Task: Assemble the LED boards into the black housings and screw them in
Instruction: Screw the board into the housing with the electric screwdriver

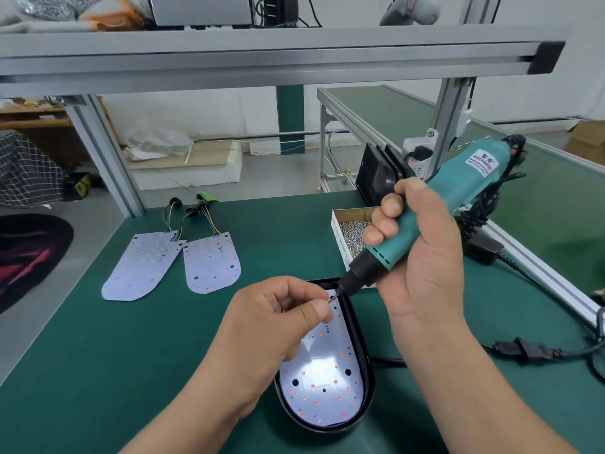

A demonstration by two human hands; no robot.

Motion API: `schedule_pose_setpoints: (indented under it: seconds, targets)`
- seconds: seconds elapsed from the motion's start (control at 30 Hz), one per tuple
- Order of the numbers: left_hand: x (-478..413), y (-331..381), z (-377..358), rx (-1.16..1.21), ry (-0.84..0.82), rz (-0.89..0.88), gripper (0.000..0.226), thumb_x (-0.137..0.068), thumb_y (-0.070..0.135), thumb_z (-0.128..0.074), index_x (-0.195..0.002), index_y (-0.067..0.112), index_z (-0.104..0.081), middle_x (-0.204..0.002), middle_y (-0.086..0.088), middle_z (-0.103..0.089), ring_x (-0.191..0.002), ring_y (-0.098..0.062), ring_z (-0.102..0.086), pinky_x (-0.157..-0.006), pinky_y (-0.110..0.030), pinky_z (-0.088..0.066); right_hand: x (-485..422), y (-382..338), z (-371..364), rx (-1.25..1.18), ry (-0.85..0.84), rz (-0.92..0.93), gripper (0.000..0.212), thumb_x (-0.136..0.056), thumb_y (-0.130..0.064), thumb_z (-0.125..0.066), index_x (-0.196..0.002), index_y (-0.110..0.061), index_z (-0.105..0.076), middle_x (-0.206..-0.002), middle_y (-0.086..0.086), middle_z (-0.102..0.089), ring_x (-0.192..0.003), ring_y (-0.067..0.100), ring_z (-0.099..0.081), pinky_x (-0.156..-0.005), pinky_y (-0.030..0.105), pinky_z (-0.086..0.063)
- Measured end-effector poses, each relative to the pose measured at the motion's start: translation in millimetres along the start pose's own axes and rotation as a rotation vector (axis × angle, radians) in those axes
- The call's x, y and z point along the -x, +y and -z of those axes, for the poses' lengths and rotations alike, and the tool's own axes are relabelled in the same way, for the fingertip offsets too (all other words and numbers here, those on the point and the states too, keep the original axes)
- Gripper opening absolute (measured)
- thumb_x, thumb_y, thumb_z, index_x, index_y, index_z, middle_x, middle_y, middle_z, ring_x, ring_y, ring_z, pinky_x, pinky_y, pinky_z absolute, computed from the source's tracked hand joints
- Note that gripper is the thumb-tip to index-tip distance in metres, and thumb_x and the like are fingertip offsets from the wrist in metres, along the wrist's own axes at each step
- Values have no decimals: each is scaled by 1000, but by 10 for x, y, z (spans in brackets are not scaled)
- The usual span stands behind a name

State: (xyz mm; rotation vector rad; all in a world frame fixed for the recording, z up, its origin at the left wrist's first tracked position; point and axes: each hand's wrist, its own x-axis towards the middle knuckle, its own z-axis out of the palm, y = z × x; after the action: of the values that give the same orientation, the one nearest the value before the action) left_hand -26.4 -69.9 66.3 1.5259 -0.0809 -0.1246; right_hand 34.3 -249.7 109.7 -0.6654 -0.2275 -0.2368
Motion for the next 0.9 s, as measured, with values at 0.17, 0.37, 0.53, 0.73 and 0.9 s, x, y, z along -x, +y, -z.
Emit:
schedule_pose_setpoints:
  seconds: [0.17,0.37,0.53,0.73,0.9]
  targets:
    - [-5,-16,-4,-65,29,-46,13,-77,29,-81,-90,26,-82,-84,-5,-78,-48,-10,-38,-46,-18,-34,0,73,40,-13,67,-3,13,-101,-21,-65,-98,-13,-56,-76,1,-53,-57,11,-47,-52,24,-46]
    - [-30,-25,9,-92,39,-61,19,-74,37,-82,-91,29,-82,-86,-5,-78,-51,-13,-36,-46,-19,-34,-8,172,123,-95,204,-54,12,-102,-20,-66,-95,-13,-59,-75,1,-53,-58,10,-47,-53,23,-46]
    - [-26,8,19,-65,0,-20,21,-79,41,-83,-98,31,-82,-96,-8,-80,-55,-18,-30,-47,-21,-31,-38,200,174,-115,249,-83,13,-102,-20,-65,-93,-13,-59,-75,1,-53,-59,9,-46,-54,22,-46]
    - [-30,-6,42,-37,26,-20,21,-107,30,-63,-101,41,-80,-99,-3,-81,-52,-12,-34,-48,-21,-33,-50,195,179,-153,281,-107,15,-102,-20,-65,-90,-13,-60,-74,0,-52,-59,9,-44,-53,20,-45]
    - [-154,-34,235,-269,251,-109,18,-97,46,-67,-93,33,-78,-70,13,-64,-53,-10,-38,-49,-18,-36,-46,173,194,-154,274,-110,14,-100,-19,-66,-89,-13,-61,-76,1,-53,-60,9,-45,-53,21,-46]
